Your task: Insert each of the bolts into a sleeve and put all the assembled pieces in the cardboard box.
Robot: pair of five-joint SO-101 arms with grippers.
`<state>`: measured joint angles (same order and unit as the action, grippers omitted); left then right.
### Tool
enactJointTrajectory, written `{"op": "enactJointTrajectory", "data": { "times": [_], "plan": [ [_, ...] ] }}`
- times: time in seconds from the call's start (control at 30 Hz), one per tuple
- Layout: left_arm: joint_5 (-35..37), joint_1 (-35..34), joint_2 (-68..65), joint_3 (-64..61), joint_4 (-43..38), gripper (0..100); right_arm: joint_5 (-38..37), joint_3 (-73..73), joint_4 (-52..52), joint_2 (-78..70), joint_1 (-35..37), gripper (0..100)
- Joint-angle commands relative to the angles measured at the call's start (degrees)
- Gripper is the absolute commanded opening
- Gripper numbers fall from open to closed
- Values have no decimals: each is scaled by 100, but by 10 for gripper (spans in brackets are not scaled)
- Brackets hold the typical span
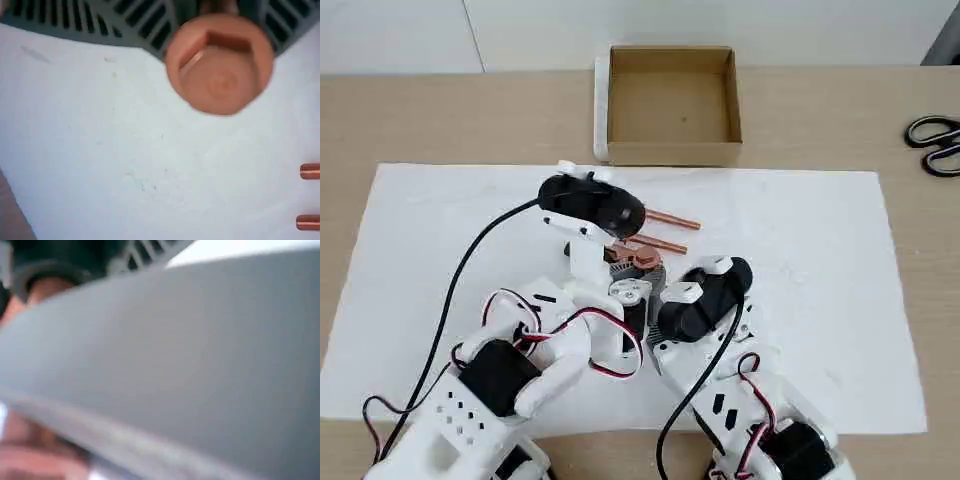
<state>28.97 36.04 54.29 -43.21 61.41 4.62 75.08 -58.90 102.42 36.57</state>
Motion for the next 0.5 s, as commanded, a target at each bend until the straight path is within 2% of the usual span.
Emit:
{"op": "enactJointTrajectory", "data": {
  "times": [0.0, 0.47],
  "plan": [
    [-105, -26, 70, -13, 88, 6, 35, -79, 154, 22, -31, 4],
    [-105, -18, 70, -224, 70, 6, 35, -79, 154, 22, -31, 4]
  ]
}}
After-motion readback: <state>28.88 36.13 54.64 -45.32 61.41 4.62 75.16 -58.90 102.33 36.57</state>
